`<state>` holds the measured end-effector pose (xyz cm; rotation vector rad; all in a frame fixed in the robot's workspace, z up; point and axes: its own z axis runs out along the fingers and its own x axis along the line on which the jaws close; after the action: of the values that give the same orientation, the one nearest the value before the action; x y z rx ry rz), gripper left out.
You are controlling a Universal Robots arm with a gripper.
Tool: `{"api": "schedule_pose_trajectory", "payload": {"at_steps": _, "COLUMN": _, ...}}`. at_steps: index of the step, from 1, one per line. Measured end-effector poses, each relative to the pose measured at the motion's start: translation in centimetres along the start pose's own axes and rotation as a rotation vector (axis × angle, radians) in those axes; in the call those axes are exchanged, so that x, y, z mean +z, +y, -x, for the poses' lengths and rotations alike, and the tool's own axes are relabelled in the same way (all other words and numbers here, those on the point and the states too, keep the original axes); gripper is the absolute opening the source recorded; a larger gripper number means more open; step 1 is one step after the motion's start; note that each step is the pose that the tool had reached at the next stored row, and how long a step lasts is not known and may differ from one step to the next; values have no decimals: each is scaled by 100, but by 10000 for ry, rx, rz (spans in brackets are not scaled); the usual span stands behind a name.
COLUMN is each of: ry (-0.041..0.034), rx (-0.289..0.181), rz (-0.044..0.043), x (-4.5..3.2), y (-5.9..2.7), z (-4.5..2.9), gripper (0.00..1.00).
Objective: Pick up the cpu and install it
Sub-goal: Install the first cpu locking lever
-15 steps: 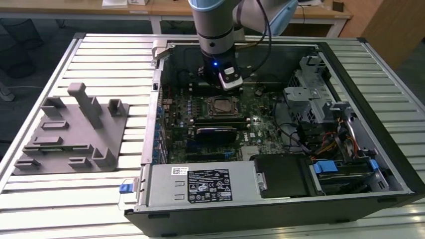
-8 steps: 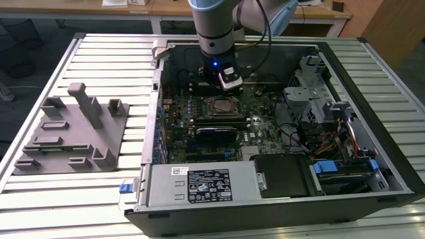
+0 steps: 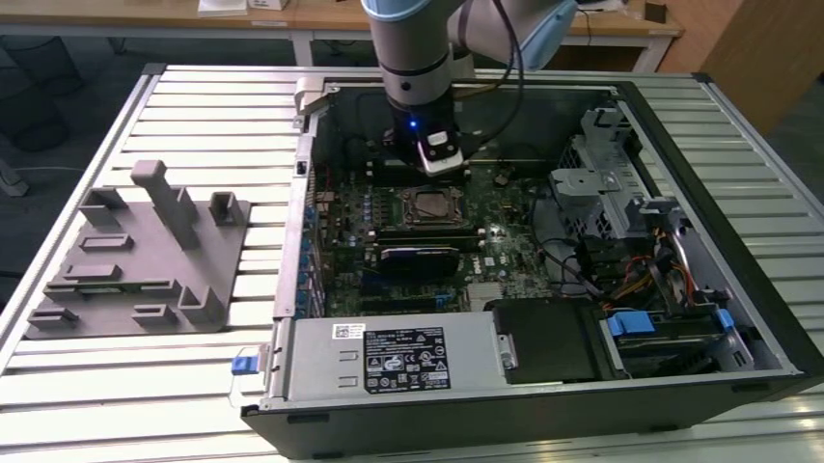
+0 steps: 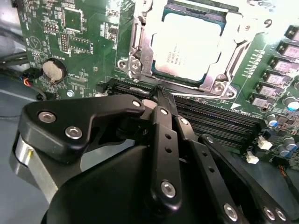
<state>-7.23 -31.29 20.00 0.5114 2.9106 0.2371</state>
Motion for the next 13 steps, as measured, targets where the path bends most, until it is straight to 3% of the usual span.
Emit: {"api": "schedule_pose_trajectory", "payload": {"at_steps": 13, "ry": -90, "rx": 424, "rz": -81, "x": 36, "y": 26, "z": -29, "gripper": 11}}
